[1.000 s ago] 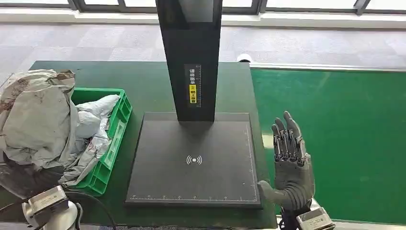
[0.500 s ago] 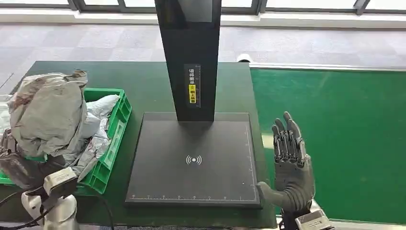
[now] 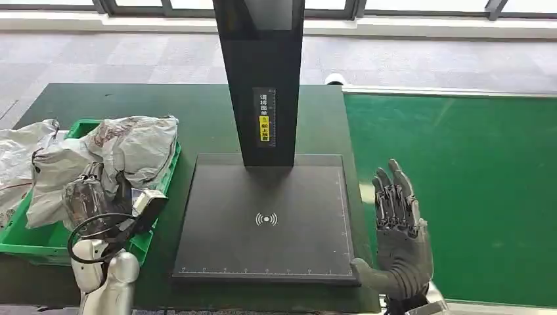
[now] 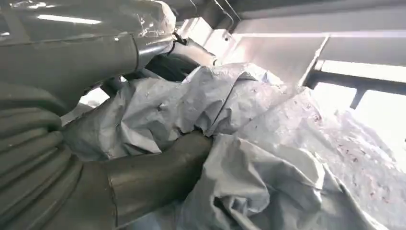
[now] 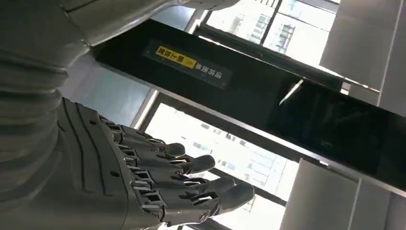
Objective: Moved the parcel from conveyor to table for the left to box.
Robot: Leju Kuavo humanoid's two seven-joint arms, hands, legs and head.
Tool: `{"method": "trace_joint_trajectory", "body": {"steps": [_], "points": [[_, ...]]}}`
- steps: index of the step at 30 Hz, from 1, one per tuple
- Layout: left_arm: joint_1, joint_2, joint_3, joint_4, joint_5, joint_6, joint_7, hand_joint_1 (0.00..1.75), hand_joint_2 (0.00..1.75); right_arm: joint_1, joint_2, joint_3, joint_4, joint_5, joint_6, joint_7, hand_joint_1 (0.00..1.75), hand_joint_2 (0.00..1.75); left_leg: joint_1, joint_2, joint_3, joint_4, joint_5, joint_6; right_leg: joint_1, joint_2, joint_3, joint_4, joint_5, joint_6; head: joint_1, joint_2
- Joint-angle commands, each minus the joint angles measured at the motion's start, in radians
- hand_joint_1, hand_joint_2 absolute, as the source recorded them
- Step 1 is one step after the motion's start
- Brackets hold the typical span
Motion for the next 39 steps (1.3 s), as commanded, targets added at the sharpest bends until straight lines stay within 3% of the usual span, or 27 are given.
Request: {"method": "trace_joint_trajectory", "body": {"steps": [1, 5, 6, 7, 11, 12, 14, 17, 20, 28, 32, 34, 39], "points": [[-0.153, 0.087, -0.124, 0.552, -0.191, -0.027, 0.256, 1.75, 1.75, 0.032, 0.020, -0.026, 0.038, 0.024, 0.041, 0.003, 0.00, 1.75, -0.001, -0.006, 0.003, -0.006, 0.005, 0.000, -0.001, -0.007, 0.004, -0.005, 0.002, -0.001, 0.000, 0.000], [-0.166, 0.098, -0.133, 0.620, -0.217, -0.041, 0.311, 1.75, 1.75, -0.008, 0.002, -0.013, 0.102, -0.003, 0.090, 0.003, 0.00, 1.75, -0.002, -0.003, 0.003, -0.008, 0.005, 0.001, -0.001, -0.004, 0.004, -0.006, 0.004, -0.001, 0.000, 0.000], [-0.167, 0.100, -0.138, 0.634, -0.197, -0.011, 0.309, 0.47, 1.75, -0.019, -0.019, 0.020, 0.116, -0.009, 0.063, 0.003, 0.00, 1.75, -0.001, 0.000, 0.003, -0.006, 0.004, 0.001, -0.001, -0.001, 0.004, -0.005, 0.003, 0.000, 0.000, 0.000], [-0.166, 0.100, -0.137, 0.631, -0.192, 0.000, 0.313, 0.00, 1.75, -0.023, -0.027, 0.035, 0.122, -0.008, 0.049, 0.003, 0.00, 1.75, -0.001, 0.000, 0.004, -0.005, 0.002, 0.001, -0.001, 0.000, 0.004, -0.004, 0.002, 0.000, 0.000, 0.000], [-0.133, 0.090, -0.104, 0.547, -0.083, 0.000, 0.236, 0.00, 1.75, -0.027, -0.038, 0.054, 0.129, -0.019, 0.031, 0.003, 0.00, 1.75, 0.000, 0.001, 0.005, -0.005, 0.003, 0.001, 0.000, 0.000, 0.006, -0.004, 0.003, 0.000, 0.000, 0.000], [-0.122, 0.088, -0.091, 0.512, -0.031, 0.000, 0.196, 0.00, 0.00, -0.029, -0.040, 0.056, 0.131, -0.020, 0.025, 0.003, 0.00, 1.75, -0.001, 0.003, 0.005, -0.006, 0.004, 0.001, -0.001, 0.001, 0.005, -0.004, 0.004, 0.000, 0.000, 0.000], [-0.093, 0.055, -0.026, 0.419, 0.234, 0.000, -0.010, 0.00, 0.00, -0.041, -0.039, 0.049, 0.147, -0.024, 0.022, 0.003, 0.00, 1.75, -0.001, 0.002, 0.005, -0.005, 0.003, 0.000, 0.000, 0.000, 0.006, -0.003, 0.003, 0.000, 0.000, 0.000], [-0.082, 0.054, -0.004, 0.377, 0.535, -0.007, -0.132, 0.00, 0.00, -0.069, -0.031, 0.029, 0.168, -0.046, 0.038, 0.003, 0.00, 1.75, 0.000, 0.006, -0.001, -0.004, 0.002, 0.001, 0.000, 0.003, 0.007, -0.002, 0.002, -0.001, 0.000, 0.000], [-0.089, 0.027, 0.154, 0.308, 0.769, 0.000, -0.315, 0.00, 0.00, -0.111, -0.039, 0.045, 0.199, -0.083, 0.048, 0.003, 0.00, 1.75, 0.000, 0.005, 0.000, -0.004, 0.001, 0.000, 0.001, 0.002, 0.009, -0.002, 0.001, -0.002, 0.000, 0.000], [-0.087, 0.027, 0.158, 0.300, 0.794, 0.000, -0.318, 0.00, 0.00, -0.122, -0.036, 0.045, 0.210, -0.089, 0.046, 0.003, 0.00, 1.75, 0.000, 0.005, 0.012, -0.005, 0.001, -0.002, 0.001, 0.004, 0.010, -0.001, 0.001, -0.004, 0.000, 0.000], [-0.076, 0.027, 0.178, 0.262, 0.870, 0.000, -0.333, 0.00, 0.00, -0.129, -0.034, 0.048, 0.213, -0.095, 0.049, 0.003, 0.00, 1.75, -0.001, 0.005, 0.011, -0.010, 0.005, -0.002, 0.001, 0.004, 0.008, -0.005, 0.005, -0.004, 0.000, 0.000], [-0.043, 0.027, 0.128, 0.228, 0.946, 0.000, -0.319, 0.00, 0.00, -0.137, -0.019, 0.039, 0.202, -0.089, 0.033, 0.003, 0.00, 1.75, -0.001, 0.007, 0.010, -0.007, 0.003, -0.002, 0.001, 0.006, 0.007, -0.003, 0.004, -0.004, 0.000, 0.000], [-0.028, 0.027, 0.176, 0.162, 1.022, 0.000, -0.363, 0.00, 0.00, -0.130, -0.001, -0.003, 0.157, -0.096, 0.052, 0.003, 0.00, 1.75, -0.001, 0.004, 0.010, -0.004, 0.001, -0.003, 0.001, 0.003, 0.007, 0.000, 0.000, -0.004, 0.000, 0.000]]}}
